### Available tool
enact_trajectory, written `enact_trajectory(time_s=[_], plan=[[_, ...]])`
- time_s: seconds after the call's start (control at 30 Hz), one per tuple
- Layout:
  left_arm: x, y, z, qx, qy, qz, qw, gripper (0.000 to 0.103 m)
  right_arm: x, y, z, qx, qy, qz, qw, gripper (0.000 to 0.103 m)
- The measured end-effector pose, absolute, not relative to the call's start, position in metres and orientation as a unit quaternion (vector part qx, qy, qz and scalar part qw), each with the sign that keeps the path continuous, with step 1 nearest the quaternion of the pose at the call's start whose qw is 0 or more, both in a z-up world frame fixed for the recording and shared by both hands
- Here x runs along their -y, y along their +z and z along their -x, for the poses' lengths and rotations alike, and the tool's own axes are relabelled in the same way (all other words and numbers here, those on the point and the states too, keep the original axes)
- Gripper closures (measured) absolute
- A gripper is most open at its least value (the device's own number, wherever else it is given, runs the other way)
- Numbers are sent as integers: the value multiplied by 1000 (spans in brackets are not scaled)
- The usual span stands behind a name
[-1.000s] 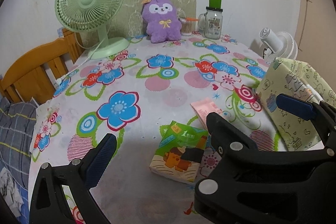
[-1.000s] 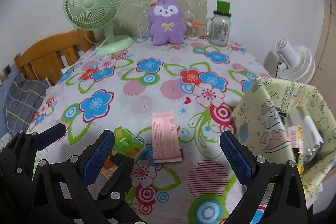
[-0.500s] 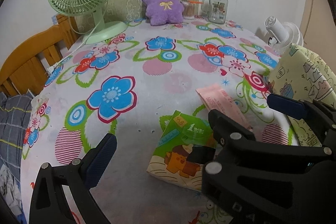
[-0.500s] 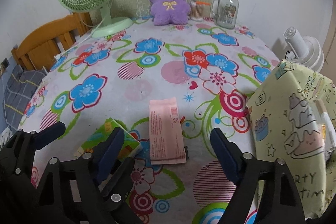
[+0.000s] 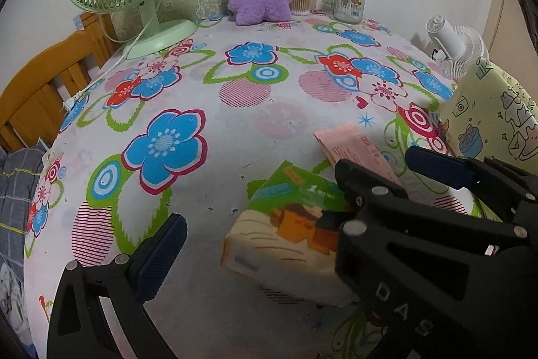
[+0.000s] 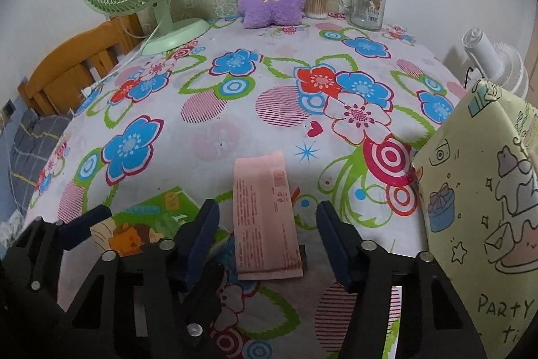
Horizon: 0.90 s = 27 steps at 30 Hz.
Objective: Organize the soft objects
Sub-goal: 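Grasp the green tissue pack with the left tool while the right tool grasps the pink packet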
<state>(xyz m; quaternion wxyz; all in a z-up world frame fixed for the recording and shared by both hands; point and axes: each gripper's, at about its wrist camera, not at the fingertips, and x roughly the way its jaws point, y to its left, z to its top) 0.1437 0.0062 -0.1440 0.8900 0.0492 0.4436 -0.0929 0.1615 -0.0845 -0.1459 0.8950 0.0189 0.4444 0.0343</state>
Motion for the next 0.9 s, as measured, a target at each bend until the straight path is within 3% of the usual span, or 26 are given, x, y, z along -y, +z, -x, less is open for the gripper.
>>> enact_trajectory(time_s=[0.07,0.17,0.57,0.67,0.8,0.9], plan=[[-6,-145,-145,-446,-93,-48,889,0,85,-146,-163,-444,37,-23,895,47],[-6,-148,-147,-451,-89,-49,887,0,84,-149,-166,-451,30,-12,892,60],[-7,-151,-150,-456,-86,-49,884,2,83,-151,-164,-444,39,-3,895,73],[-5,-149,-149,-454,-97,-45,884,10,84,-149,-163,-441,38,-4,897,78],[-3,-145,-145,-445,-107,-45,888,34,85,-146,-160,-438,37,-3,898,82],[-2,-144,-143,-442,-109,-46,889,42,85,-145,-158,-439,37,-2,898,82]])
